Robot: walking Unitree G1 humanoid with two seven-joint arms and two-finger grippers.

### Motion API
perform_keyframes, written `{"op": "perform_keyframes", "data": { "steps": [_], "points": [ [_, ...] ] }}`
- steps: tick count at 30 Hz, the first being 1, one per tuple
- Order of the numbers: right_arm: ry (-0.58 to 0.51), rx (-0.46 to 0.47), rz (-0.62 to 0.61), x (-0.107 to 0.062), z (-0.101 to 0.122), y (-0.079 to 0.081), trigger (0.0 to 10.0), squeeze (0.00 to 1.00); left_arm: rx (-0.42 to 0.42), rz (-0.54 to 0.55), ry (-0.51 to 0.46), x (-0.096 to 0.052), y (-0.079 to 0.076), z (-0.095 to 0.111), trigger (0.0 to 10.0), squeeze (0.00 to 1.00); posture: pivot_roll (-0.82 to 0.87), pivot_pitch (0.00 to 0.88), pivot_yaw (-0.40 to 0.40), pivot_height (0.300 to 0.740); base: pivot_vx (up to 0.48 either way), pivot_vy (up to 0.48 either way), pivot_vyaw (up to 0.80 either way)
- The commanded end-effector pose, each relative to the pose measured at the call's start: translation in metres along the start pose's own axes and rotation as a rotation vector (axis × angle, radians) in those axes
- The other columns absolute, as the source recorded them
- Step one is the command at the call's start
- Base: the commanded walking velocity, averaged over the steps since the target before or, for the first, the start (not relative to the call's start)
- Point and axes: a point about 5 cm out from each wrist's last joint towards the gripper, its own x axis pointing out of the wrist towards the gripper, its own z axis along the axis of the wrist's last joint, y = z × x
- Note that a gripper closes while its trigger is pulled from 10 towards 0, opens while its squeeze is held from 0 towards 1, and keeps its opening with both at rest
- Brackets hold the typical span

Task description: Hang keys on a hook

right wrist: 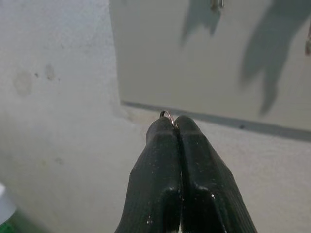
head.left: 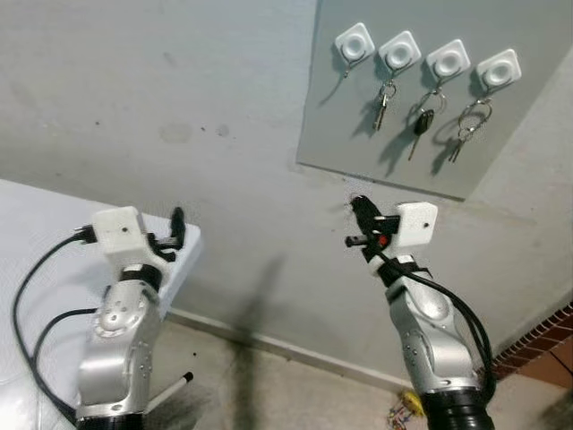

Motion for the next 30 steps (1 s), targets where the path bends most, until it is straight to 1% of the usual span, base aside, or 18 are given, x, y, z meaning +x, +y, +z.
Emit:
{"op": "perform_keyframes", "data": {
  "steps": [1, 16, 17, 18, 20, 26, 27, 29, 30],
  "points": [
    [-0.009, 0.006, 0.010, 0.002, 0.003, 0.002, 10.0, 0.00, 0.009, 0.005, -0.020, 0.000, 0.001, 0.005, 10.0, 0.00, -0.05, 0.000, -0.045, 0.740, 0.240, 0.000, 0.00],
    [-0.012, 0.003, 0.012, 0.003, 0.004, 0.002, 10.0, 0.00, 0.000, 0.007, -0.028, 0.001, 0.001, 0.006, 10.0, 0.00, -0.05, 0.000, -0.047, 0.740, 0.246, 0.000, 0.00],
    [-0.011, 0.003, 0.014, 0.003, 0.004, 0.002, 10.0, 0.00, 0.007, 0.011, -0.023, 0.001, 0.001, 0.006, 10.0, 0.00, -0.05, 0.000, -0.047, 0.740, 0.000, 0.000, 0.00],
    [-0.010, 0.002, 0.018, 0.003, 0.004, 0.002, 10.0, 0.00, -0.002, 0.026, -0.043, 0.000, 0.001, 0.007, 10.0, 0.00, -0.05, 0.000, -0.047, 0.740, 0.000, 0.000, 0.00],
    [-0.010, 0.002, 0.019, 0.003, 0.004, 0.002, 10.0, 0.00, -0.005, 0.030, -0.049, 0.000, 0.001, 0.007, 10.0, 0.00, -0.05, 0.000, -0.047, 0.740, 0.000, 0.000, 0.00],
    [-0.004, -0.011, 0.069, 0.006, 0.007, 0.003, 10.0, 0.00, -0.003, -0.027, -0.049, 0.001, -0.005, 0.011, 10.0, 0.00, -0.05, 0.000, -0.047, 0.740, 0.000, 0.000, 0.00],
    [-0.006, -0.020, 0.092, 0.008, 0.010, 0.003, 10.0, 0.00, 0.011, -0.049, -0.052, 0.001, -0.007, 0.012, 10.0, 0.00, -0.05, 0.000, -0.048, 0.740, 0.000, 0.000, 0.00],
    [-0.007, -0.021, 0.102, 0.009, 0.011, 0.003, 10.0, 0.00, 0.015, -0.057, -0.055, 0.002, -0.008, 0.013, 10.0, 0.00, -0.05, 0.000, -0.050, 0.740, 0.000, 0.000, 0.00],
    [-0.009, -0.025, 0.128, 0.011, 0.013, 0.004, 10.0, 0.00, 0.036, -0.083, -0.059, 0.003, -0.011, 0.014, 10.0, 0.00, -0.05, 0.000, -0.050, 0.740, 0.000, 0.000, 0.00]
  ]
}}
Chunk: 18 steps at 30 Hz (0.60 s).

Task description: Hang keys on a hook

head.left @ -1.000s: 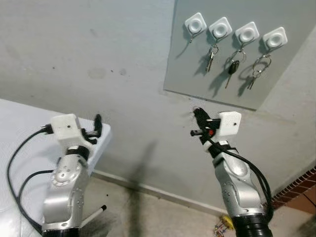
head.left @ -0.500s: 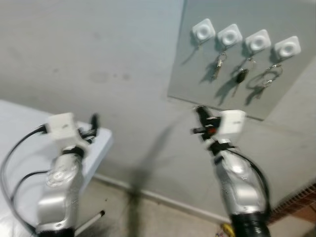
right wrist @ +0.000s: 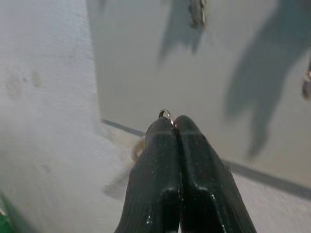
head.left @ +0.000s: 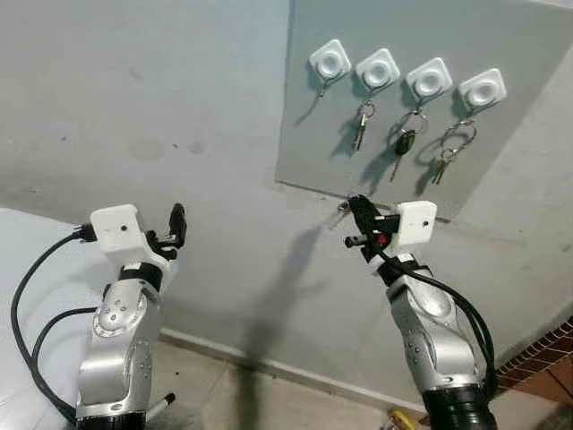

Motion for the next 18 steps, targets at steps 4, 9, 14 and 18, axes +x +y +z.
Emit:
{"op": "perform_keyframes", "data": {
  "steps": [4, 9, 14, 18],
  "points": [
    [-0.005, -0.025, 0.099, 0.010, 0.011, -0.003, 10.0, 0.00, 0.088, -0.140, -0.043, 0.007, -0.021, 0.014, 10.0, 0.00, -0.04, 0.000, -0.054, 0.740, 0.000, 0.000, 0.00],
    [-0.020, -0.034, 0.127, 0.018, 0.017, -0.002, 10.0, 0.00, 0.113, -0.192, -0.060, 0.011, -0.031, 0.019, 10.0, 0.00, -0.04, 0.000, -0.053, 0.740, 0.000, 0.000, 0.00],
    [-0.063, -0.019, 0.234, 0.040, 0.034, 0.012, 10.0, 0.00, 0.148, -0.324, -0.133, 0.021, -0.057, 0.042, 10.0, 0.00, -0.03, 0.000, -0.050, 0.740, 0.000, 0.000, 0.00],
    [-0.076, -0.016, 0.250, 0.049, 0.038, 0.015, 10.0, 0.00, 0.149, -0.351, -0.143, 0.025, -0.062, 0.046, 10.0, 0.00, -0.03, 0.000, -0.051, 0.740, 0.000, 0.000, 0.00]
  ]
}}
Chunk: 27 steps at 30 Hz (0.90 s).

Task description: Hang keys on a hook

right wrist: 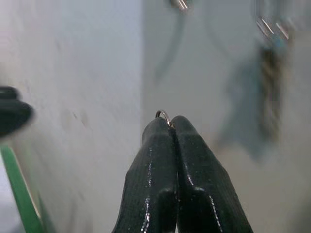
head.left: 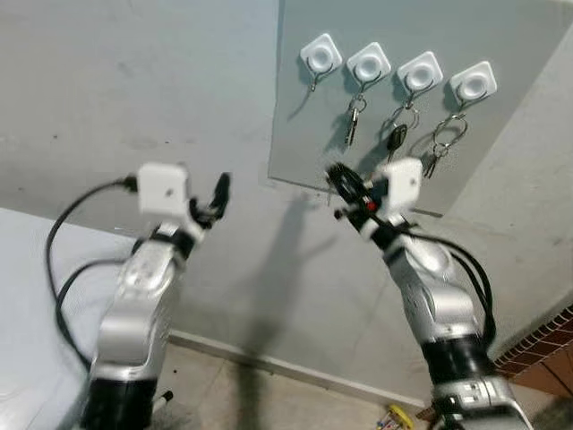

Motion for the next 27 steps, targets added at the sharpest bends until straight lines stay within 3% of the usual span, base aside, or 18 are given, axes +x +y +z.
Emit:
{"op": "perform_keyframes", "data": {
  "steps": [1, 11, 27],
  "points": [
    [0.004, 0.003, 0.005, 0.002, -0.001, -0.003, 10.0, 0.00, 0.013, -0.007, 0.017, 0.001, 0.001, -0.003, 10.0, 0.00, -0.03, 0.000, -0.049, 0.740, 0.000, 0.000, 0.00],
    [-0.051, 0.016, 0.037, 0.022, 0.013, -0.002, 10.0, 0.00, 0.023, -0.053, -0.018, 0.012, -0.007, 0.009, 10.0, 0.00, -0.03, 0.000, -0.045, 0.740, 0.000, 0.000, 0.00],
    [-0.218, 0.193, 0.044, 0.033, 0.040, -0.004, 10.0, 0.00, 0.081, -0.119, -0.065, 0.013, -0.017, 0.022, 10.0, 0.00, -0.03, 0.000, -0.034, 0.740, 0.000, 0.000, 0.00]
  ]
}}
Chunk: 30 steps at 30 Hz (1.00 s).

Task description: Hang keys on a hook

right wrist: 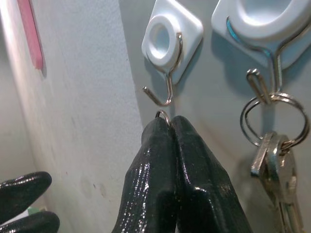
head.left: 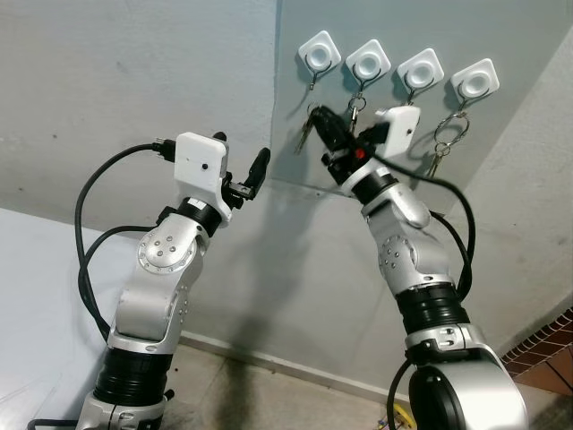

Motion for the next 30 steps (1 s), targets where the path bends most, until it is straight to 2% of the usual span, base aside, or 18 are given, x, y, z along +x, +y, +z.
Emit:
{"op": "perform_keyframes", "data": {
  "steps": [1, 6, 9, 16, 20, 30],
  "points": [
    [-0.037, 0.004, 0.031, 0.005, 0.010, 0.003, 10.0, 0.00, 0.027, -0.020, -0.035, 0.002, -0.002, 0.010, 10.0, 0.00, -0.03, 0.000, -0.034, 0.740, 0.000, 0.000, 0.00],
    [-0.049, 0.020, 0.047, 0.005, 0.013, 0.005, 10.0, 0.00, 0.032, -0.024, -0.036, 0.001, -0.002, 0.011, 10.0, 0.00, -0.03, 0.000, -0.034, 0.740, 0.000, 0.000, 0.00],
    [-0.074, 0.060, 0.114, 0.009, 0.019, 0.013, 10.0, 0.00, 0.033, -0.027, -0.031, 0.001, -0.003, 0.009, 10.0, 0.00, -0.03, 0.000, -0.032, 0.740, 0.000, 0.000, 0.00],
    [-0.090, 0.079, 0.132, 0.012, 0.022, 0.018, 10.0, 0.00, 0.033, -0.026, -0.029, 0.001, -0.003, 0.009, 10.0, 0.00, -0.02, 0.000, -0.034, 0.740, 0.000, 0.000, 0.00],
    [-0.095, 0.089, 0.134, 0.013, 0.023, 0.018, 10.0, 0.00, 0.033, -0.023, -0.030, 0.001, -0.003, 0.009, 10.0, 0.00, -0.02, 0.000, -0.034, 0.740, 0.000, 0.000, 0.00],
    [-0.101, 0.207, 0.082, 0.017, 0.026, 0.015, 10.0, 0.00, 0.028, -0.016, -0.029, 0.001, -0.002, 0.009, 10.0, 0.00, -0.02, 0.000, -0.037, 0.740, 0.000, 0.000, 0.00]
  ]
}}
